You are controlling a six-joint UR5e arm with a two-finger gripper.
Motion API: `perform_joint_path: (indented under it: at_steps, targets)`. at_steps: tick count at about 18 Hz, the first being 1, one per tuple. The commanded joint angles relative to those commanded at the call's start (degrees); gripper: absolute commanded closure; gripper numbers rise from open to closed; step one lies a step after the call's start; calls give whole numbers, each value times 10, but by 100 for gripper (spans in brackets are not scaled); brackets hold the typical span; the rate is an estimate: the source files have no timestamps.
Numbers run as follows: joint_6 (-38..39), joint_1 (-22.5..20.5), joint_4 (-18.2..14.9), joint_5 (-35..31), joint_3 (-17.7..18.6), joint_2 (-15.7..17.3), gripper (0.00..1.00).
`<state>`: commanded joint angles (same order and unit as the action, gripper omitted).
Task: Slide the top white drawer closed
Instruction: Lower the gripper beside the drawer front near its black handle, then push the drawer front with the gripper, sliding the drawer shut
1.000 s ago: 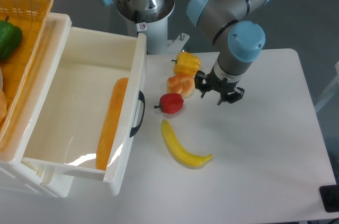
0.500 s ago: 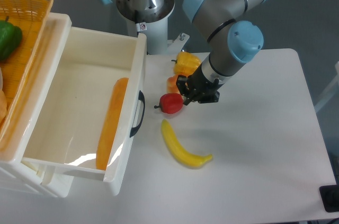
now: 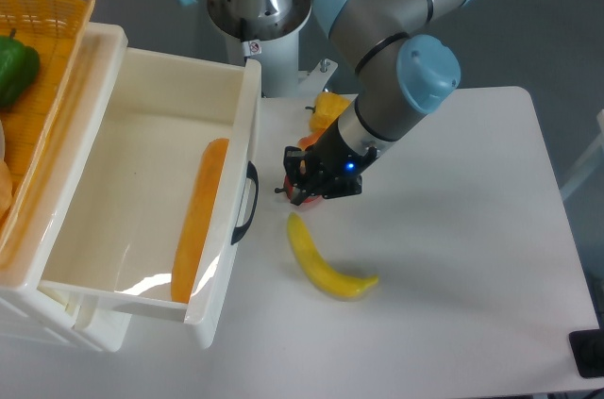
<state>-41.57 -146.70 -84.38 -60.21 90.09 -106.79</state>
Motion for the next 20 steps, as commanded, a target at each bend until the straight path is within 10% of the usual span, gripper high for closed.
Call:
perform_joint_path:
  at_steps: [20]
  targets:
    - [12,24,-2,25,5,4,100]
